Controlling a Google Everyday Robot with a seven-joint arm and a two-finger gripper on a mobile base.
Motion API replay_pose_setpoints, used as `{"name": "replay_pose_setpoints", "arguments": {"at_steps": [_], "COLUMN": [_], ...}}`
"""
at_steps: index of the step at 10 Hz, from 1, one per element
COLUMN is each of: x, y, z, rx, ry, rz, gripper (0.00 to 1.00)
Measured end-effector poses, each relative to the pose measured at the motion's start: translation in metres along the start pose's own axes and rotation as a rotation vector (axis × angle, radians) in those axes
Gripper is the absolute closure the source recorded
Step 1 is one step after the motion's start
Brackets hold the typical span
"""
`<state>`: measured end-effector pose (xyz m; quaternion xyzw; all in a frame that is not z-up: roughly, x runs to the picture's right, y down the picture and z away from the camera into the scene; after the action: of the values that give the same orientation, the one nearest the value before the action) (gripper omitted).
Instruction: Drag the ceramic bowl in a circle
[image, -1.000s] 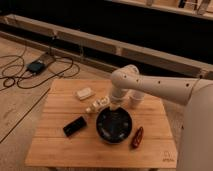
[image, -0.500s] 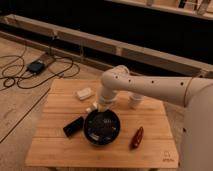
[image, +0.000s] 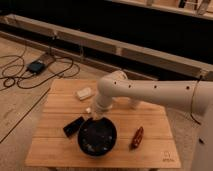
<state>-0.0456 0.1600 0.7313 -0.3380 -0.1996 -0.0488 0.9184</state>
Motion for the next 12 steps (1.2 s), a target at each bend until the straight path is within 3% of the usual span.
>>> {"name": "replay_pose_setpoints", "arguments": {"at_steps": [3, 6, 9, 10, 12], "x": [0.023, 0.071, 0.117, 0.14, 0.158], "y": [0.022, 0.034, 0.027, 0.016, 0.001], "z": [0.004, 0.004, -0.002, -0.007, -0.01], "rx": [-0.028, -0.035, -0.004, 0.024, 0.052], "ry": [0.03, 0.102, 0.167, 0.197, 0.226], "rz": [0.015, 0.08, 0.165, 0.202, 0.229], "gripper": [1.0, 1.0, 1.0, 1.0, 1.0]}}
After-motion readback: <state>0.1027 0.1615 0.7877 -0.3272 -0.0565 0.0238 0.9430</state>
